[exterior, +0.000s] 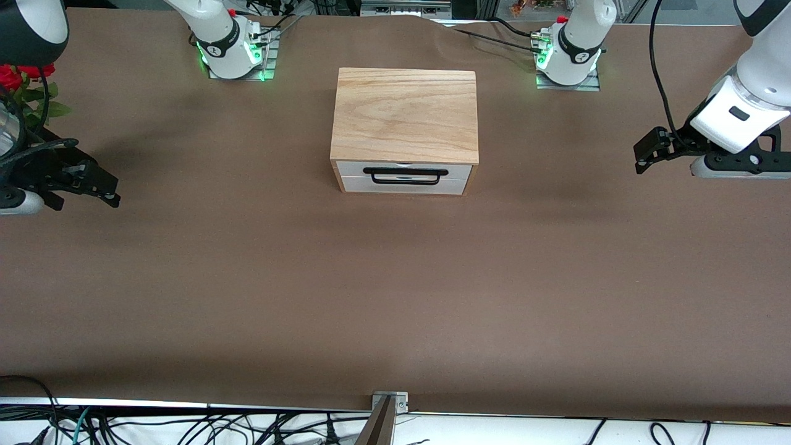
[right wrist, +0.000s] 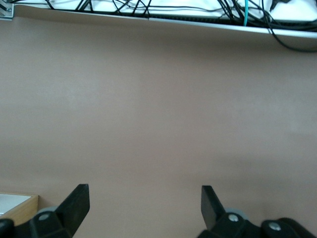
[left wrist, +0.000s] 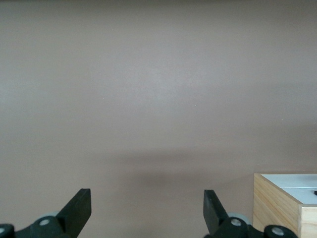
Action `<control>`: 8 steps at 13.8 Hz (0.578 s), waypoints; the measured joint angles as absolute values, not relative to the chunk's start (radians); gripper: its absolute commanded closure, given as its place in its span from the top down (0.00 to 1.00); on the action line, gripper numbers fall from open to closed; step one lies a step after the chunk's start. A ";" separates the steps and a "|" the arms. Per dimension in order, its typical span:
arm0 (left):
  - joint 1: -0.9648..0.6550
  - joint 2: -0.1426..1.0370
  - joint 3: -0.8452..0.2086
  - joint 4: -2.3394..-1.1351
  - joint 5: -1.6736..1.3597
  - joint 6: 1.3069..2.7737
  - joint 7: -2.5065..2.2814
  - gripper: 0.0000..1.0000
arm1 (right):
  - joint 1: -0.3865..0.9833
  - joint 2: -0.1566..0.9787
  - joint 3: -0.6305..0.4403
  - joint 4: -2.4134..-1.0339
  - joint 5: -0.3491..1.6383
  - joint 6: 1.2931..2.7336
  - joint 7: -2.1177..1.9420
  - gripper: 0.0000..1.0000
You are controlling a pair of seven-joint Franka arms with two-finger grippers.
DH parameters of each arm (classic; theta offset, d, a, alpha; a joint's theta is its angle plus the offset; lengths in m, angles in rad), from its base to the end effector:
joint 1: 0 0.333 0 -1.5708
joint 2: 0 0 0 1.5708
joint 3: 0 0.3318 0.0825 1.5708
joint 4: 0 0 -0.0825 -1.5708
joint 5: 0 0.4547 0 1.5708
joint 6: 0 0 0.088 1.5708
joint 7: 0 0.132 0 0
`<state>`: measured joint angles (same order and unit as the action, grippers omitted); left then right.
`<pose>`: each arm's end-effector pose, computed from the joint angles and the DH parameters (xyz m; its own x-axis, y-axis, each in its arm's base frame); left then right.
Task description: Close drawer with both arms simultaneously
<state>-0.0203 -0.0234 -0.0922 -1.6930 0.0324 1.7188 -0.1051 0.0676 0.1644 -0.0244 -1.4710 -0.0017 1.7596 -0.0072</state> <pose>0.6261 -0.0674 0.5764 0.9986 -0.0122 0.0523 -0.0107 -0.9995 -0.0291 0.6977 0.0312 0.5797 0.9910 0.0512 0.1239 0.0508 -0.9987 0.0066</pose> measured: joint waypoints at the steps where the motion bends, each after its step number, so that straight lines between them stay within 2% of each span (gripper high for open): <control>1: -0.026 -0.031 -0.092 -1.699 0.032 1.721 -0.105 1.00 | 0.063 0.163 -0.016 -1.477 -0.002 1.758 0.000 1.00; 8: -0.051 -0.056 -0.077 -1.715 0.032 1.722 -0.105 1.00 | 0.066 0.164 0.011 -1.486 -0.011 1.740 0.004 1.00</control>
